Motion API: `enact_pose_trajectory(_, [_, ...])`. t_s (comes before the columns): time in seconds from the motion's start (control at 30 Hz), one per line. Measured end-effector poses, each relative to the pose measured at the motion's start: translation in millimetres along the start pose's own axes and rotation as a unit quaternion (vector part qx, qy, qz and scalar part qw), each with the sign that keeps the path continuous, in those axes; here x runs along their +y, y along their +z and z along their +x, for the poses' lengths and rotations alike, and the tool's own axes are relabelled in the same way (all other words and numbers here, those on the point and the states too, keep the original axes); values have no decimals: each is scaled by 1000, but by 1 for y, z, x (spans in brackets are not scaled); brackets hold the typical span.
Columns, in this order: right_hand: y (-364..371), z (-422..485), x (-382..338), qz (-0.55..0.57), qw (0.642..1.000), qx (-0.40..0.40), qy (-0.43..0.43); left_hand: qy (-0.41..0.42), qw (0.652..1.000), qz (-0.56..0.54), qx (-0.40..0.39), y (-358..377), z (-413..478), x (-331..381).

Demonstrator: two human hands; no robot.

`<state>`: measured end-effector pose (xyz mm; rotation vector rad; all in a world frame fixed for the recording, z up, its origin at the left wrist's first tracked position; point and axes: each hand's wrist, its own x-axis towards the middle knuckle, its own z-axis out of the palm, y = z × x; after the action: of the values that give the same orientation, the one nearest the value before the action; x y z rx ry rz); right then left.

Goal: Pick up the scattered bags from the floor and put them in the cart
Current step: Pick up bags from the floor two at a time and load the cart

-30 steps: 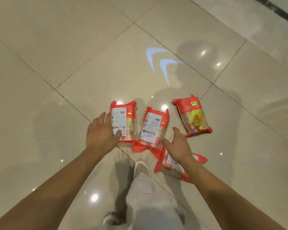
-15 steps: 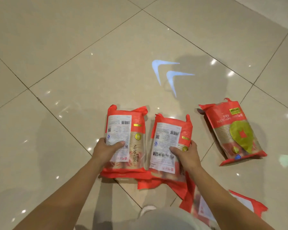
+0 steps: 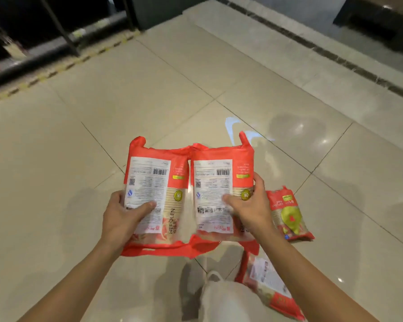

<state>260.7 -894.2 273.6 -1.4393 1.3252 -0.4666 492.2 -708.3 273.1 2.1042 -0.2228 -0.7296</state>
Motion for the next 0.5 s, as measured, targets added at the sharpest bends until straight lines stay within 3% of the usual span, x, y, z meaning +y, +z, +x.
enact_pose_trajectory(0.23, [-86,-191,-309,36,989,-42,-140,93,988,-59,105,-221,-190,227])
enact_pose_trajectory(0.37, [-113,-278,-413,53,970,-70,-229,160,970,-97,157,-311,-282,305])
enact_pose_trajectory(0.5, [-121,-345,-471,66,946,-107,-298,181,949,-123,229,-371,-370,321])
